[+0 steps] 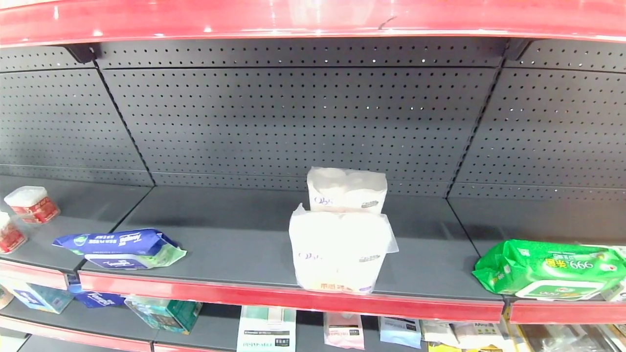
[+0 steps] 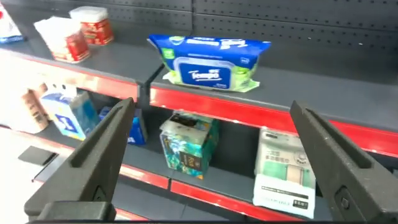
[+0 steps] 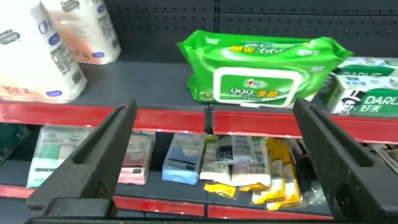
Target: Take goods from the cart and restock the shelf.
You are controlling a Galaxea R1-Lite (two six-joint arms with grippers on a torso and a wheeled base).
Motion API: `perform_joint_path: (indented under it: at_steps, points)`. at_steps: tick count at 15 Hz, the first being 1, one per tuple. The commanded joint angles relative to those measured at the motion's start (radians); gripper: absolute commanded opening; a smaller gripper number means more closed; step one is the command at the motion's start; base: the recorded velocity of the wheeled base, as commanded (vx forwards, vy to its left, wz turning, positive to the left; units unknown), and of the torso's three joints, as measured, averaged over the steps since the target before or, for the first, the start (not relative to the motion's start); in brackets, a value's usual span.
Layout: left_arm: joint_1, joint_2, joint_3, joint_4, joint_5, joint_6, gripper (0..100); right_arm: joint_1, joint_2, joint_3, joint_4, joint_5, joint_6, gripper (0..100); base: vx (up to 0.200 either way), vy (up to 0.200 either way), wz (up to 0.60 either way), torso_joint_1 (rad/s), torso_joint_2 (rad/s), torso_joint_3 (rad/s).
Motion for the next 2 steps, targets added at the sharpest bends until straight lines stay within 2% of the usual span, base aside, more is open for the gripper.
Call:
perform_joint_path:
  at_steps: [1, 2]
  points:
    - [0.000, 0.002, 0.000, 0.000, 0.001, 0.000, 100, 0.000, 0.001, 0.000, 0.000, 0.000, 0.001, 100, 0.000, 0.000, 0.00, 0.000, 0.00, 0.000]
    - [0.000, 0.002, 0.000, 0.000, 0.001, 0.000, 100, 0.000, 0.001, 0.000, 0.000, 0.000, 0.001, 100, 0.000, 0.000, 0.00, 0.000, 0.00, 0.000]
